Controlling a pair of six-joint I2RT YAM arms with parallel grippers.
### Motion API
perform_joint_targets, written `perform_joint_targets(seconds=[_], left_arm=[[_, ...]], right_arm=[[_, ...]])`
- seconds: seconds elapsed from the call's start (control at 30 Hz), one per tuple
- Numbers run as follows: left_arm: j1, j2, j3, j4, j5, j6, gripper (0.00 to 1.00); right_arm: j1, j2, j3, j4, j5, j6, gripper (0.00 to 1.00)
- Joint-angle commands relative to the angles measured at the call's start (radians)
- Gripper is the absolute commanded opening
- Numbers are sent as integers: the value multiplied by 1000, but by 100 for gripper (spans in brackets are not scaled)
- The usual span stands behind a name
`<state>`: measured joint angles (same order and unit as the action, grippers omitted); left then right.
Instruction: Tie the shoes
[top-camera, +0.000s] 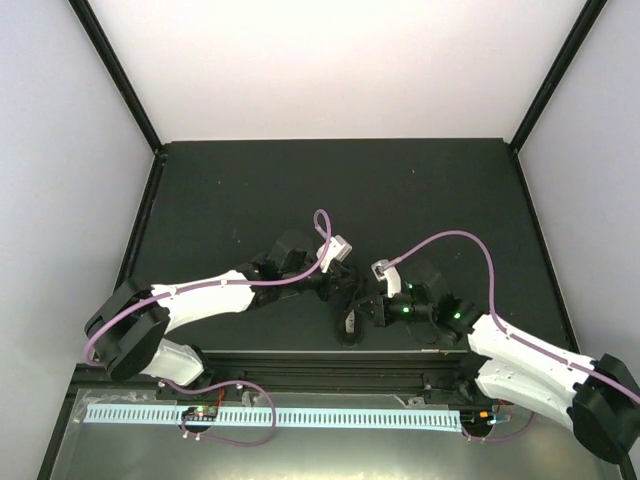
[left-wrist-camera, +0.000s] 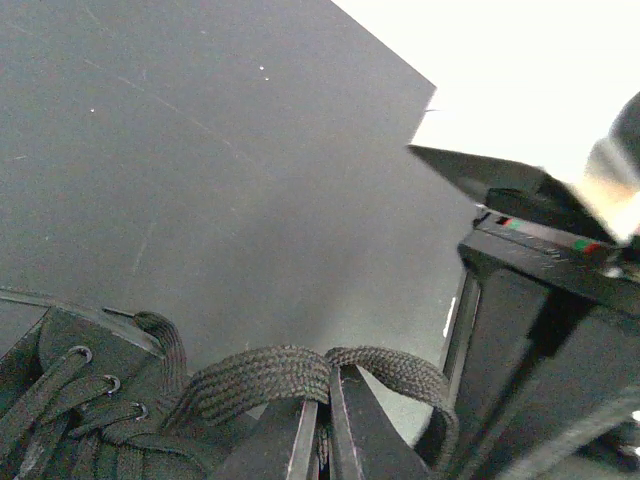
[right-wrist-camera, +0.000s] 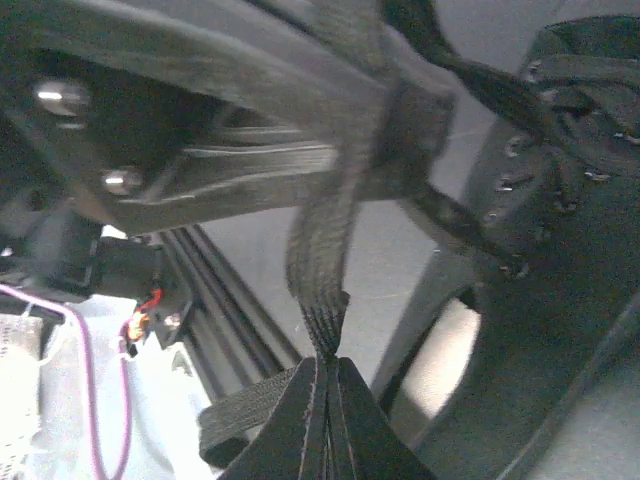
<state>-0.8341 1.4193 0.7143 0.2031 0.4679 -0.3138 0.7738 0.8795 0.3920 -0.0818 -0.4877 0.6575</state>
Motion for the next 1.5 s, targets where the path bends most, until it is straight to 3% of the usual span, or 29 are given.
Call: perform_joint_targets(seconds=[0.0,0.13,0.4,0.63,0.8,1.17,1.47], left_arm=[[6,-34,5,48,10,-12,2],[6,-34,6,45,12,-9,1],[5,-33,5,37,12,-1,2],[6,-32,7,40,17,0,1],[7,-28,11,41,18,1,2],[9,-28,13,37,14,5,2],[9,-25,14,42,16,-1,2]], right_arm=[[5,62,-25,111,115,-43,2],[6,104,-27,144,154,-46,5],[5,-28,-50,39,285,-117,38],[3,-53,-88,68,290,-145,48],[3,-3,-128,163,254,-130,36],[4,82,-158,264,173,-75,47],[3,173,-121,326,202,-103,40]])
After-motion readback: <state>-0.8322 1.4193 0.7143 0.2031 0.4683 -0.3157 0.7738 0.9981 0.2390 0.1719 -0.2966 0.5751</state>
